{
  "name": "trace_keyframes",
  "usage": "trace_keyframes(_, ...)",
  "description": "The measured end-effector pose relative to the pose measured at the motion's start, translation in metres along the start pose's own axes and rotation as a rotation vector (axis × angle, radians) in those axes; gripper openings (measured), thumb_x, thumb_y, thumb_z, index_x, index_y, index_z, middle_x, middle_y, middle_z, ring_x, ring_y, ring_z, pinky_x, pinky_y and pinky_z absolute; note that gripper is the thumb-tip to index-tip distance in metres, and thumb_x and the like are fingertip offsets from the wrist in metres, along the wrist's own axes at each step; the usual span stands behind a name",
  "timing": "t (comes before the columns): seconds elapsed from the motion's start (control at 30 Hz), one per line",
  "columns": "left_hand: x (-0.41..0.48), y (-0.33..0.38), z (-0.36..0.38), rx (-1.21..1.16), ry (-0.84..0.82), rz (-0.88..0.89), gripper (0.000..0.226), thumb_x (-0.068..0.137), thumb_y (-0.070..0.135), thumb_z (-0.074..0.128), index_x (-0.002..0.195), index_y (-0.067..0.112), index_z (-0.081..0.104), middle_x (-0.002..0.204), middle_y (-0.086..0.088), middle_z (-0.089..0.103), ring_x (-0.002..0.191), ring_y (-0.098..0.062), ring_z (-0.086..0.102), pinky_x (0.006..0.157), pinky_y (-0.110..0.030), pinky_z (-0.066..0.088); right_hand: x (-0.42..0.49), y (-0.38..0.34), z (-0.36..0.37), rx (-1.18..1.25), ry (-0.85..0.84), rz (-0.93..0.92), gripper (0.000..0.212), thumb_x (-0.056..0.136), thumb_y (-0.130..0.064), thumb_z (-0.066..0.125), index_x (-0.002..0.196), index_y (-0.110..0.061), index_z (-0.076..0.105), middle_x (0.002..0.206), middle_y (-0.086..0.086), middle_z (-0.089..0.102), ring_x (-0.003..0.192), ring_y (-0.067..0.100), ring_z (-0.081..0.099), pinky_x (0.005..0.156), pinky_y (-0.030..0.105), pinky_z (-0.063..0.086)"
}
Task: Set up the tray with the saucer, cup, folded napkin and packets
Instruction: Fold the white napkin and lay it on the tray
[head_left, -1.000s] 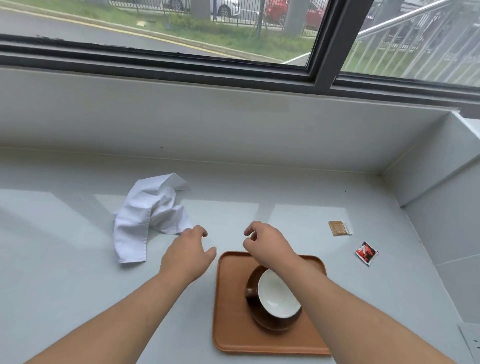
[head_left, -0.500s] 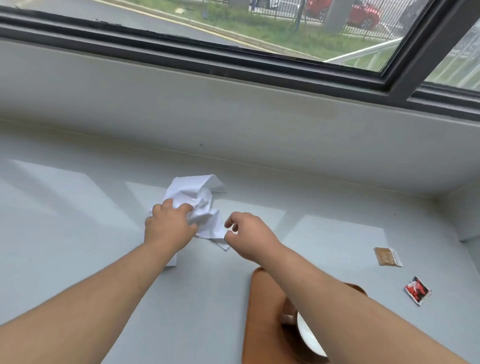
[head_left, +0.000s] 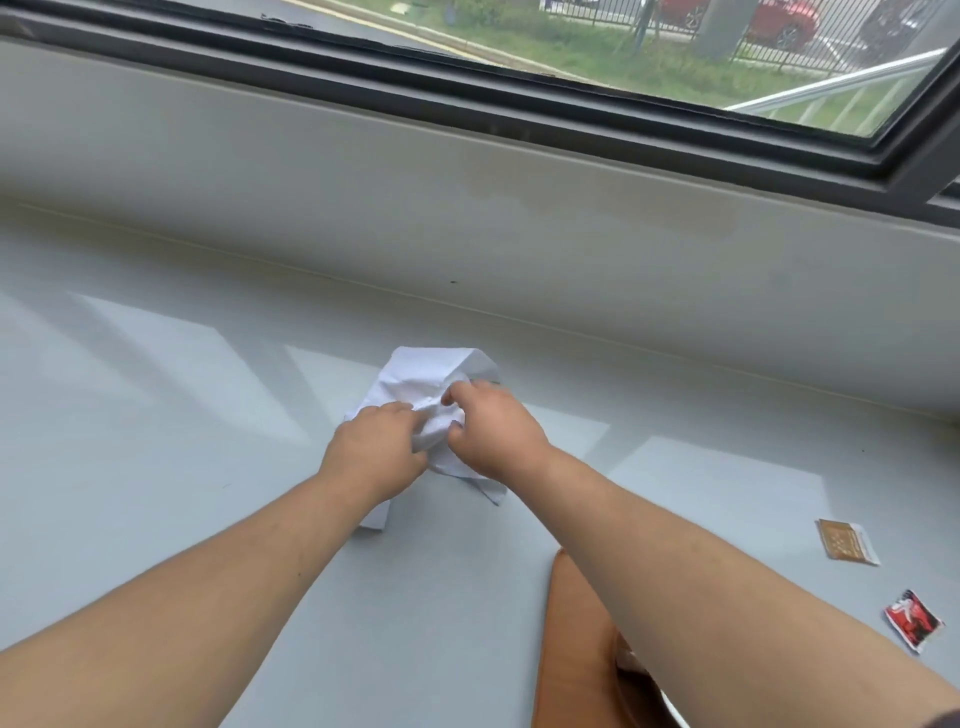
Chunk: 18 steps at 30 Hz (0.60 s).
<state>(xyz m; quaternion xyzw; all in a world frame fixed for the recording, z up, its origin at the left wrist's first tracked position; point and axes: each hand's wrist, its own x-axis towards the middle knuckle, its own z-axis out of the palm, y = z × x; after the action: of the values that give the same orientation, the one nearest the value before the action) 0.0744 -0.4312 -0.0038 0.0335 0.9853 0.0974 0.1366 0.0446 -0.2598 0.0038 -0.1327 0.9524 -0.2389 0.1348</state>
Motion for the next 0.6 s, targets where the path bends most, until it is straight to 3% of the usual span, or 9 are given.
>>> trace_keyframes(0.1,-0.004,-0.008,0.002,-0.048,0.072,0.028,0.024,0.087,0.027,0.054,0.107,0.027,0.066,0.1,0.008,0.066,0.096,-0.024,0.065,0.064,-0.034,0.041,0.015,-0.013,0.008,-0.142,0.081,-0.128,0.05,0.085,-0.013,0.056,0.134,-0.025,0.053,0.115,0.006,0.058,0.107,0.031,0.054,0.07,0.038,0.047)
trace_keyframes(0.17,-0.008,-0.014,0.002,-0.098,0.137,0.035,0.03,0.091,0.023,0.058,0.117,0.026,0.072,0.112,0.007,0.072,0.103,-0.025,0.068,0.071,-0.035,0.049,0.023,-0.021,0.011,-0.241,0.087,-0.162,0.052,0.085,-0.012,0.057,0.135,-0.027,0.052,0.111,0.007,0.056,0.101,0.031,0.052,0.065,0.038,0.042)
trace_keyframes(0.23,-0.011,-0.02,-0.001,-0.123,0.198,0.038,0.031,0.094,0.022,0.059,0.12,0.027,0.075,0.12,0.006,0.074,0.107,-0.023,0.068,0.08,-0.032,0.051,0.027,-0.026,0.011,-0.344,0.091,-0.174,0.039,0.088,-0.013,0.056,0.124,-0.025,0.06,0.108,0.008,0.055,0.1,0.031,0.052,0.065,0.036,0.036)
trace_keyframes(0.3,-0.015,-0.029,-0.005,-0.151,0.256,0.032,0.027,0.094,0.017,0.059,0.113,0.025,0.077,0.114,0.003,0.074,0.103,-0.023,0.068,0.078,-0.031,0.049,0.029,-0.033,0.01,-0.45,0.123,-0.212,0.022,0.09,-0.015,0.055,0.106,-0.021,0.069,0.104,0.008,0.056,0.098,0.032,0.051,0.068,0.035,0.033)
trace_keyframes(0.4,-0.016,-0.038,-0.013,-0.243,0.304,0.003,0.022,0.093,0.012,0.057,0.111,0.022,0.067,0.103,0.0,0.069,0.091,-0.027,0.064,0.071,-0.034,0.047,0.029,-0.034,0.002,-0.464,0.199,-0.249,0.017,0.093,-0.025,0.056,0.092,-0.018,0.072,0.097,0.006,0.054,0.094,0.031,0.047,0.073,0.036,0.038)
trace_keyframes(0.5,-0.014,-0.048,-0.03,-0.307,0.251,-0.061,0.022,0.093,0.019,0.061,0.113,0.027,0.06,0.098,0.006,0.066,0.086,-0.022,0.061,0.069,-0.033,0.045,0.026,-0.037,-0.014,-0.418,0.15,-0.322,0.021,0.096,-0.038,0.06,0.094,-0.019,0.07,0.102,0.005,0.057,0.098,0.03,0.05,0.081,0.039,0.045)
trace_keyframes(0.6,-0.009,-0.056,-0.049,-0.225,0.11,-0.104,0.004,0.092,0.032,0.069,0.095,0.03,0.068,0.088,0.012,0.068,0.086,-0.018,0.063,0.067,-0.033,0.05,0.022,-0.036,-0.031,-0.422,0.1,-0.361,0.019,0.098,-0.04,0.059,0.094,-0.022,0.064,0.1,0.002,0.058,0.096,0.028,0.051,0.075,0.036,0.036)
